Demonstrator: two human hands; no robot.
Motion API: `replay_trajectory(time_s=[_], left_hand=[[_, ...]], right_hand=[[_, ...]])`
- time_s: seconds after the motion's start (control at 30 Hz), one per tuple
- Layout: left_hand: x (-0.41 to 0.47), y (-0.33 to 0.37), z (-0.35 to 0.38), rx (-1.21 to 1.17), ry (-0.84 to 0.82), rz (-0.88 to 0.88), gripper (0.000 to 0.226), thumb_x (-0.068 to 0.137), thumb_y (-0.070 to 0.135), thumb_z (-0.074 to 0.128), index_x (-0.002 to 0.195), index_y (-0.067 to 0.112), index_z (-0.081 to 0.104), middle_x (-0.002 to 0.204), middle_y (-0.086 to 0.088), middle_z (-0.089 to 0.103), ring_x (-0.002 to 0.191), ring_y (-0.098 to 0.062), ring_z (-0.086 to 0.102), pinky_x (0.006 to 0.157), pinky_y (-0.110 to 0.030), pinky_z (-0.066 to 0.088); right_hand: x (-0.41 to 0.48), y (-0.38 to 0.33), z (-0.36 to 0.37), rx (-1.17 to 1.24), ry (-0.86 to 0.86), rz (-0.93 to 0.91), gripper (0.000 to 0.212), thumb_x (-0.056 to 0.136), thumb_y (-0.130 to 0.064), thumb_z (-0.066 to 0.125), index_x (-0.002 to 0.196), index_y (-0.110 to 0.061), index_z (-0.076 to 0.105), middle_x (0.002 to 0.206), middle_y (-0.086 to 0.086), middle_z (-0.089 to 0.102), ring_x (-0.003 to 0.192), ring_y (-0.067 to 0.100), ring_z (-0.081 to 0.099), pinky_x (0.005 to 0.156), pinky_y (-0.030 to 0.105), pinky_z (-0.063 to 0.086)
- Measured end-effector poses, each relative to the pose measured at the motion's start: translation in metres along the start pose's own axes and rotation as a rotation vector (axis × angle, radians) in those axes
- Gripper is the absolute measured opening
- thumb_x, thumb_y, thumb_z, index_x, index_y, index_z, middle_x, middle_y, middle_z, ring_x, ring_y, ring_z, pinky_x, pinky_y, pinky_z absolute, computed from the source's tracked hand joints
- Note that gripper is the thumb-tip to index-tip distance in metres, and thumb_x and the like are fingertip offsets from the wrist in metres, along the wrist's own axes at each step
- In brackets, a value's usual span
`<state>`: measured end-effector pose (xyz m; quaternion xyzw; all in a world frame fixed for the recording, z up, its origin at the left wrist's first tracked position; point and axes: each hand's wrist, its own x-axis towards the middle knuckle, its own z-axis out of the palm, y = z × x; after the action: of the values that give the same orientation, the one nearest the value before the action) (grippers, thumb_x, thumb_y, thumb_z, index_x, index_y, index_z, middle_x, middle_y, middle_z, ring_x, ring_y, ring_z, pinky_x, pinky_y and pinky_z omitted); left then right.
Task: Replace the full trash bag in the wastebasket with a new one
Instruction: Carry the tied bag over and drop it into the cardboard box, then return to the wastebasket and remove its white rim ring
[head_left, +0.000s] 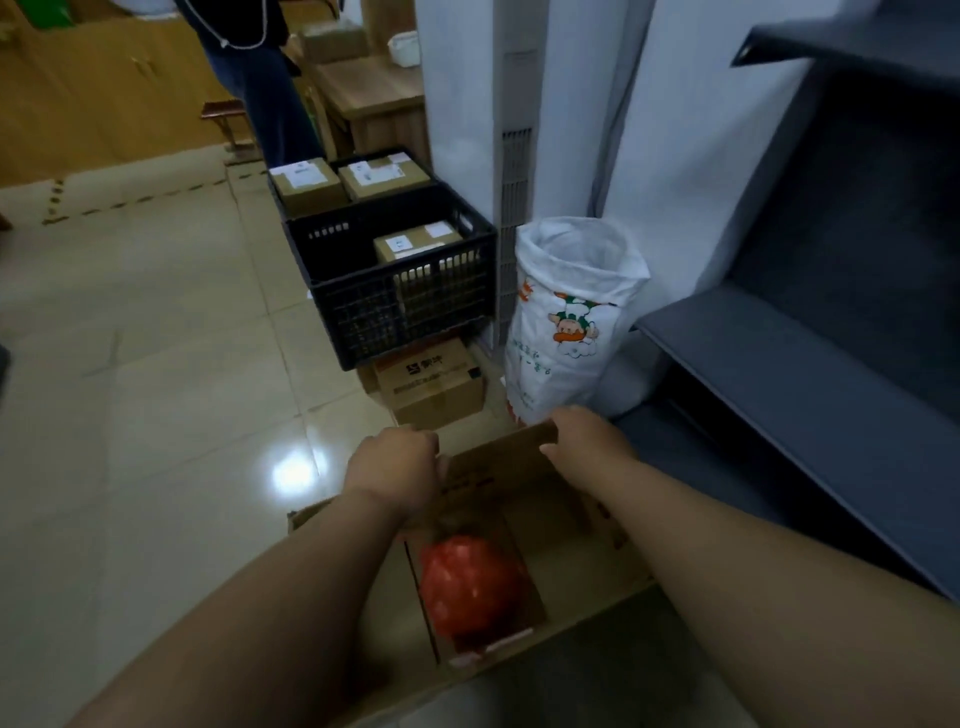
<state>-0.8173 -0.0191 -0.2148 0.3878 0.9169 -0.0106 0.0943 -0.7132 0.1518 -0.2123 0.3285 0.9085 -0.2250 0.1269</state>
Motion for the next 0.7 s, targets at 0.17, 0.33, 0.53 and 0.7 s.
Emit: replay_trajectory(time_s=[0.17,0.33,0.53,0.7], left_hand=[[0.020,0.075,-0.031,-0.010,0.042,0.171,0.033,0.095,0.039,0.040,0.104,0.017,0.063,0.100,-0.005,0.064,0.091,-0.023,0.061,0.078,-0.037,0.052],[0.027,0.171,-0.052,0.030,0.080,0.383,0.033,0.093,0.041,0.041,0.108,0.019,0.061,0.110,-0.006,0.063,0.096,-0.024,0.062,0.085,-0.039,0.053],[-0.012,0.309,-0.076,0.109,0.132,0.667,0.036,0.093,0.037,0.040,0.111,0.012,0.061,0.119,-0.012,0.061,0.108,-0.033,0.059,0.086,-0.038,0.046],[-0.079,0.426,-0.083,0.123,0.121,0.852,0.037,0.094,0.033,0.038,0.114,0.010,0.058,0.124,-0.015,0.057,0.112,-0.035,0.055,0.091,-0.038,0.043]], right_hand=[[-0.039,0.060,-0.049,0.070,0.070,0.083,0.037,0.094,-0.025,0.052,0.128,-0.013,0.049,0.135,0.009,0.048,0.120,0.028,0.049,0.093,0.034,0.042],[-0.100,0.135,-0.088,0.079,0.182,0.216,0.046,0.095,-0.028,0.052,0.138,-0.015,0.043,0.146,0.010,0.039,0.130,0.028,0.043,0.105,0.036,0.039],[-0.203,0.236,-0.111,0.136,0.323,0.416,0.048,0.094,-0.030,0.054,0.139,-0.016,0.043,0.148,0.009,0.039,0.133,0.028,0.041,0.109,0.035,0.036],[-0.315,0.312,-0.113,0.188,0.405,0.598,0.049,0.095,-0.030,0.052,0.140,-0.014,0.042,0.151,0.009,0.034,0.135,0.027,0.038,0.110,0.034,0.034]])
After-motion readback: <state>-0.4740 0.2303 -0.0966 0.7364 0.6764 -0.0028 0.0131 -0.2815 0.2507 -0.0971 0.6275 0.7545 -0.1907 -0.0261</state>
